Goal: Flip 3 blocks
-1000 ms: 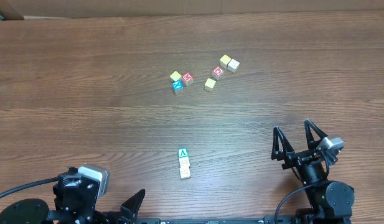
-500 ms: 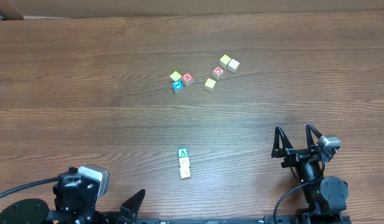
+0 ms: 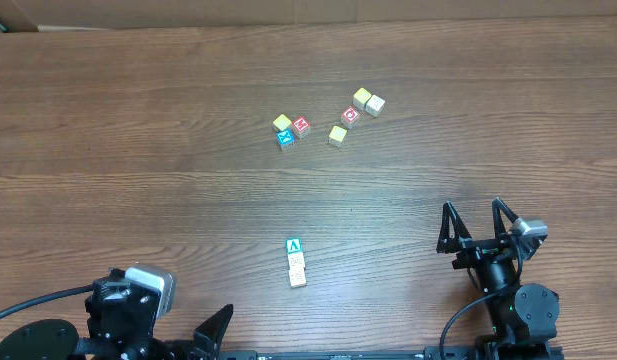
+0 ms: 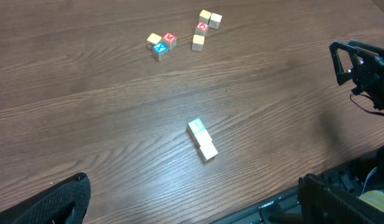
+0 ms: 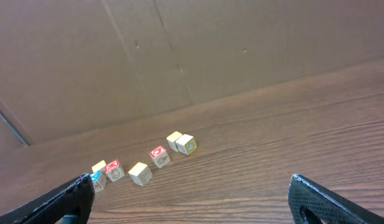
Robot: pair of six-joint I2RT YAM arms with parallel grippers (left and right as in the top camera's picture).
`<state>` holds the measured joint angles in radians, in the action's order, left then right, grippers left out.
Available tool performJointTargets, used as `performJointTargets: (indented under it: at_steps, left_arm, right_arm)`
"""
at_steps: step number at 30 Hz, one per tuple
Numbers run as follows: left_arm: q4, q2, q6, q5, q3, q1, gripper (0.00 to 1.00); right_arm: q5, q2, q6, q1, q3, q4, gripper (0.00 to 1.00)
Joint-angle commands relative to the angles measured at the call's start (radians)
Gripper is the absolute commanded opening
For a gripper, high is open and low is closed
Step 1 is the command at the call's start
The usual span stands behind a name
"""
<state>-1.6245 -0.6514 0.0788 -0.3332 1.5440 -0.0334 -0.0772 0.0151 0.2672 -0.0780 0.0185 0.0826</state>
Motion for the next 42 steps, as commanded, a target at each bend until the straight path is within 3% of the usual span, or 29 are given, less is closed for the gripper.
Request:
performJointTargets:
  at_steps: [1,32,36,42]
  left_arm:
    - [0.002,-0.006,0.011,0.000,-0.001,-0.009,1.00]
    - [0.009,-0.005,0.028,0.002,-0.005,-0.009,1.00]
    - [0.116,0.022,0.102,0.000,-0.039,-0.009,1.00]
    - [0.403,0.160,0.127,-0.016,-0.272,-0.009,1.00]
  right_arm:
    - [0.009,-0.012,-0.010,0.008,-0.011,-0.005,1.00]
    - [0.009,-0.012,-0.010,0.008,-0.011,-0.005,1.00]
    - [0.009,-0.012,-0.010,0.008,-0.011,-0.005,1.00]
    - [0.009,-0.012,-0.010,0.008,-0.011,-0.005,1.00]
